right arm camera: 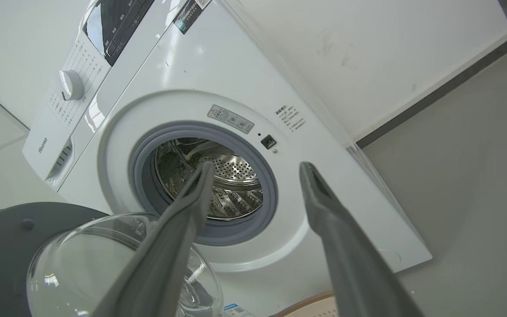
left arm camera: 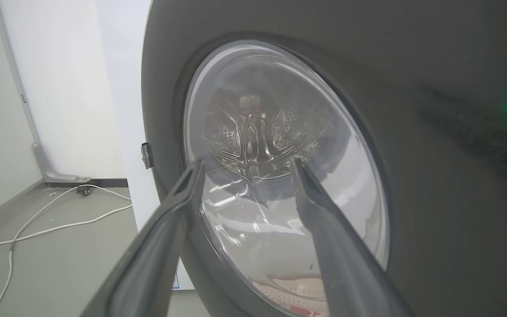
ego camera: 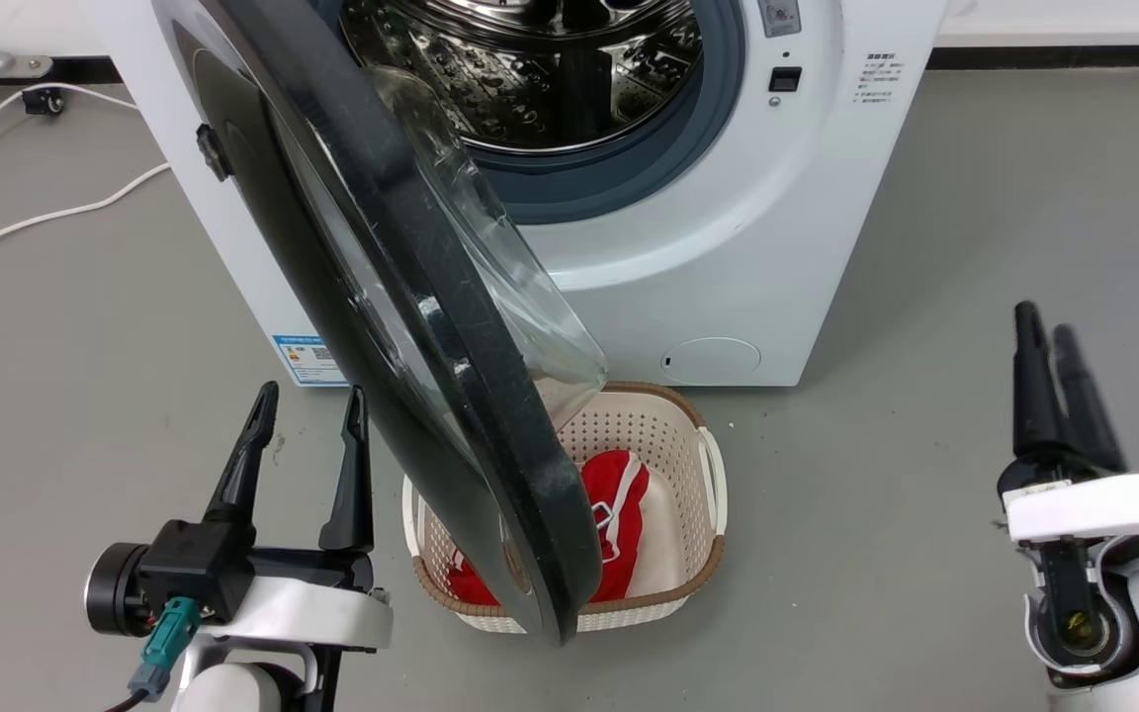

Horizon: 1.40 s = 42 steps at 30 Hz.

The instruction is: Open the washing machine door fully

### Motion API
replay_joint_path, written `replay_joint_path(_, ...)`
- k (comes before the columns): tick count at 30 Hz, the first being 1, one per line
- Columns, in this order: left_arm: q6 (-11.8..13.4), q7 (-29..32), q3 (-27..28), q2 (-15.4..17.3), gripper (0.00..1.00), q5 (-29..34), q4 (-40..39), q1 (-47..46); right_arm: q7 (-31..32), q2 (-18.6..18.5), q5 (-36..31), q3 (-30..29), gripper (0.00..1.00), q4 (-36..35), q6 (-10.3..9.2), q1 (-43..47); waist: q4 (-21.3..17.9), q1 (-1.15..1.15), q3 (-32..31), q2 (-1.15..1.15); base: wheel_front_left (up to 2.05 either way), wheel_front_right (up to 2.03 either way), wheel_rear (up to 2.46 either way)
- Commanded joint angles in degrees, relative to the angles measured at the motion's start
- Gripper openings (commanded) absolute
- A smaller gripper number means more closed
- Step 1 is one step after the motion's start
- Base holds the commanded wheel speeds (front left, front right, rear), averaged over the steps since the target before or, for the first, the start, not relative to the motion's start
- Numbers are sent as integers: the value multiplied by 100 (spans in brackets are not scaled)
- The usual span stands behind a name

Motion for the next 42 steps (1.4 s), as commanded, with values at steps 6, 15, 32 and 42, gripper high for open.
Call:
replay_joint_path(6,7,-13,75,-5,100,28,-25,53,-145,356,-2801,-646,100,-919,-1,215,-84,0,20,0,0,0,0)
replay_joint_path(15,3,-13,112,-5,100,78,-51,53,-60,698,-5280,-666,100,-2103,-2,881,-102,0,-12,0,0,0,0)
replay_joint_path(32,7,-13,118,-5,100,109,-33,96,-83,712,-4910,-594,100,-1405,-1,1266,-130,0,-64,0,0,0,0)
replay_joint_path(42,1,-13,121,-5,0,62,-34,64,-122,711,-4873,-575,100,-1309,-1,1212,-156,0,-54,0,0,0,0)
